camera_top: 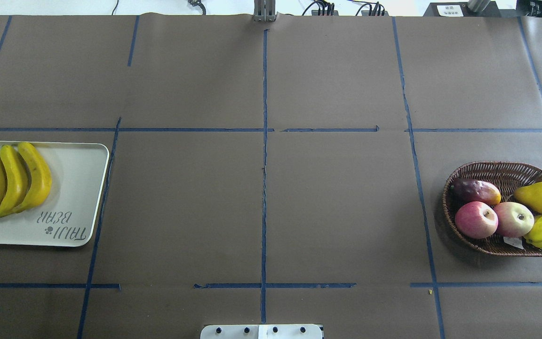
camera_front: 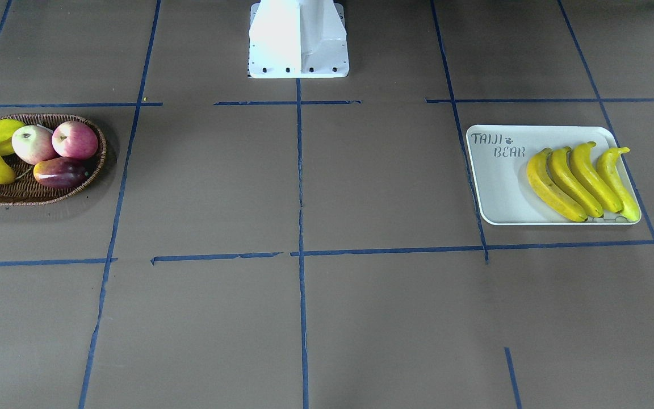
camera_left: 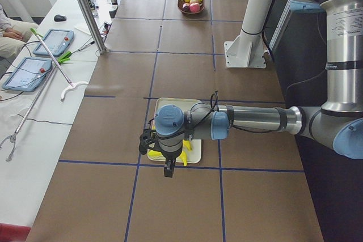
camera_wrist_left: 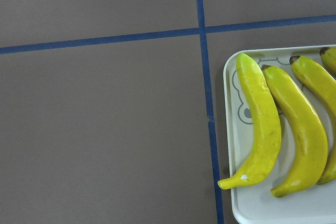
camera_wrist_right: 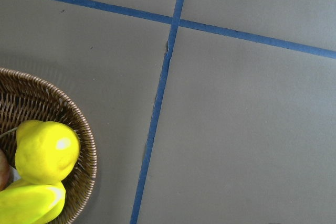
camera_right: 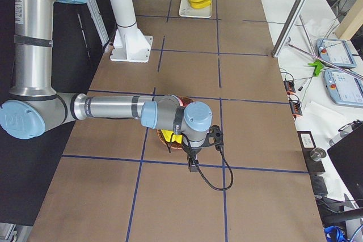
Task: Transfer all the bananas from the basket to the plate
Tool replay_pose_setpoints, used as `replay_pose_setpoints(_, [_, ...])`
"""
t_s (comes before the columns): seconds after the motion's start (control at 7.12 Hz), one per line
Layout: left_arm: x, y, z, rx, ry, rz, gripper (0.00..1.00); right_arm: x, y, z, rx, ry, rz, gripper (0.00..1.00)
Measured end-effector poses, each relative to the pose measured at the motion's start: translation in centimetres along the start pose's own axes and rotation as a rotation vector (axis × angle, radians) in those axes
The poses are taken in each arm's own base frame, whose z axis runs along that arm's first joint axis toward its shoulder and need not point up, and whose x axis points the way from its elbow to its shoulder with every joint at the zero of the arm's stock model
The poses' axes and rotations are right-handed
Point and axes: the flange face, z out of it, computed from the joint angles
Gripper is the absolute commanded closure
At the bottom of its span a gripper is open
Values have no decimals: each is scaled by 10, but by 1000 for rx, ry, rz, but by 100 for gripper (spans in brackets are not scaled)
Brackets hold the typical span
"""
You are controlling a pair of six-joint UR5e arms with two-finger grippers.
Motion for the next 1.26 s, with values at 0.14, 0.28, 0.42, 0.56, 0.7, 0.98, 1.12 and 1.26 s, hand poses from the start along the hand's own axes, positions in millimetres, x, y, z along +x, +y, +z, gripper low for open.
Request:
replay_pose_setpoints(0.14, [0,2,1,-2,0,0,0,0,-1,-1,12,15,11,1])
replay_pose_setpoints(0.28, [0,4,1,-2,0,1,0,-1,-4,-4,41,33,26,1])
replay_pose_setpoints(0.42, [0,4,1,-2,1,2,0,-1,-6,-4,65,40,32,1])
replay_pose_setpoints(0.56, [-1,6,2,-4,1,1,0,-2,-6,-4,75,40,34,1])
replay_pose_setpoints(0.7, [-2,8,3,-7,2,-2,0,-2,-5,-3,77,37,36,1])
replay_pose_setpoints(0.98, [-2,10,4,-9,3,-4,0,-3,-5,-2,77,32,36,1])
replay_pose_setpoints(1.12, [-2,11,5,-10,4,-4,0,-3,-5,-1,77,31,35,1])
replay_pose_setpoints(1.26, [-2,11,5,-12,4,-5,0,-3,-5,-1,77,31,35,1])
